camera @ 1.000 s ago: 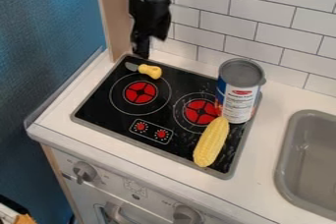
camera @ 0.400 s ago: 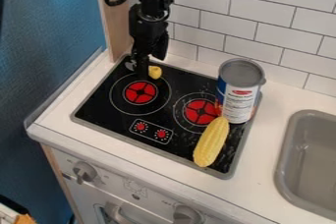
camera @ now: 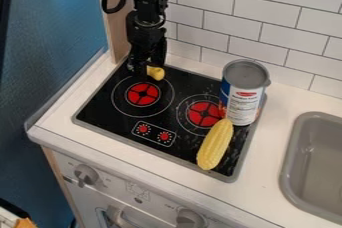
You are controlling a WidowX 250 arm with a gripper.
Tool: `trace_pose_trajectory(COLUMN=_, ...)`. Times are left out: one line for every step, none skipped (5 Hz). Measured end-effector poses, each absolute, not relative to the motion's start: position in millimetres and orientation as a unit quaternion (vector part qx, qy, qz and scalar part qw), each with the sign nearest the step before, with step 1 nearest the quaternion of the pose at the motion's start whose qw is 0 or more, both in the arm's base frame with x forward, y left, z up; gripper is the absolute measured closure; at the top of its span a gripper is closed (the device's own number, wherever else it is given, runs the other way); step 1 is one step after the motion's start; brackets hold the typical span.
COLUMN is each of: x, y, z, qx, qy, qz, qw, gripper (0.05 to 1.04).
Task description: Pone el objeto amarillo en el lado izquierdo de la stufa
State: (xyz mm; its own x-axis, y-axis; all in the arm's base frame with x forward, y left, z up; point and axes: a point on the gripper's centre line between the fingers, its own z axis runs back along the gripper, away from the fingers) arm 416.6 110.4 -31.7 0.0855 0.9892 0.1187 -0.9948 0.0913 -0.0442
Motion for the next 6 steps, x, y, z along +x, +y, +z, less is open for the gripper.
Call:
trace_pose_trajectory(x=417.9, y=106.4, z=-38.2, qx=0.011, qy=-0.051, qz=0.667, qw=0.744, gripper=0.397)
trace_pose_trajectory(x=419.5, y=108.5, z=-40.1, qx=0.014, qy=-0.053, qz=0.663, qw=0.746, gripper=0.704)
trace_pose_trajectory(x=419.4, y=109.0, z=-40.0, qx=0.015, qy=-0.054, qz=0.663, qw=0.747, gripper=0.731)
trace_pose_trajectory(x=417.5, y=110.7, z=-41.3, qx=0.027, qy=-0.059, qz=0.667, qw=0.742, gripper=0.731)
trace_pose_trajectory(x=409.8, y=99.7, z=-37.9, qx=0.038, qy=-0.058, qz=0.675, qw=0.735, gripper=0.731)
trace_pose_trajectory(x=405.7, y=75.8, z=-7.0, qx=0.040, qy=-0.093, qz=0.682, qw=0.724, gripper=0.731)
